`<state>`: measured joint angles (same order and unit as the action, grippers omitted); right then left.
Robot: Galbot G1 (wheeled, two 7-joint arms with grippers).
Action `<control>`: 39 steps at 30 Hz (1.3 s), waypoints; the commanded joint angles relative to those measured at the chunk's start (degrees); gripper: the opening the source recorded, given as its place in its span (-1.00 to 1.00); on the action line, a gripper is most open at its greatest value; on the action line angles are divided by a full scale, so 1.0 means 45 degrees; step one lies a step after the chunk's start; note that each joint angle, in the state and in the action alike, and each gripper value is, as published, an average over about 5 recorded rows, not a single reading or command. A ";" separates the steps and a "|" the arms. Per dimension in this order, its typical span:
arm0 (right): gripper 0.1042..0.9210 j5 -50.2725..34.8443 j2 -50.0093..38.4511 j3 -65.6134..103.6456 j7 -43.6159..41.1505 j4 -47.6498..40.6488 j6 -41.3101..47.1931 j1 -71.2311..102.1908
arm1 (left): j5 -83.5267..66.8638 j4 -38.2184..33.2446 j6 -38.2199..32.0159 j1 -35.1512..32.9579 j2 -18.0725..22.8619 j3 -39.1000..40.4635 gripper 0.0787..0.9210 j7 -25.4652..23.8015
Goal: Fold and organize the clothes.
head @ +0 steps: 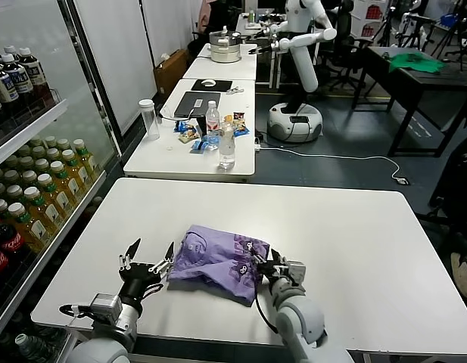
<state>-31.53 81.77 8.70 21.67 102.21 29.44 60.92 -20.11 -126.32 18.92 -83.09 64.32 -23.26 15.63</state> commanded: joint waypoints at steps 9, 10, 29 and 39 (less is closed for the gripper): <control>-0.46 0.0125 -0.0531 -0.0350 -0.0006 -0.1695 0.0640 -0.2231 | 0.0067 -0.0063 -0.0158 -0.0577 -0.0025 -0.0432 0.77 0.0011; -0.52 0.0390 -0.0691 -0.0354 -0.0216 -0.1791 0.0662 -0.2415 | 0.0066 -0.0073 -0.0157 -0.0579 -0.0022 -0.0429 0.77 0.0008; -0.78 0.5123 -0.3865 0.0072 -0.4879 -0.4402 -0.1453 -0.4719 | 0.0129 -0.0239 -0.0135 -0.0654 0.0066 -0.0178 0.77 -0.0163; -0.09 0.5566 -0.4798 0.2790 -0.4125 -0.0490 -0.2647 -0.0587 | 0.0150 -0.0261 -0.0119 -0.0575 0.0259 0.0147 0.77 -0.0184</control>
<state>-11.38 65.20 11.81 4.59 88.83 22.71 45.42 -19.52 -127.53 18.36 -85.62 65.00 -23.17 14.79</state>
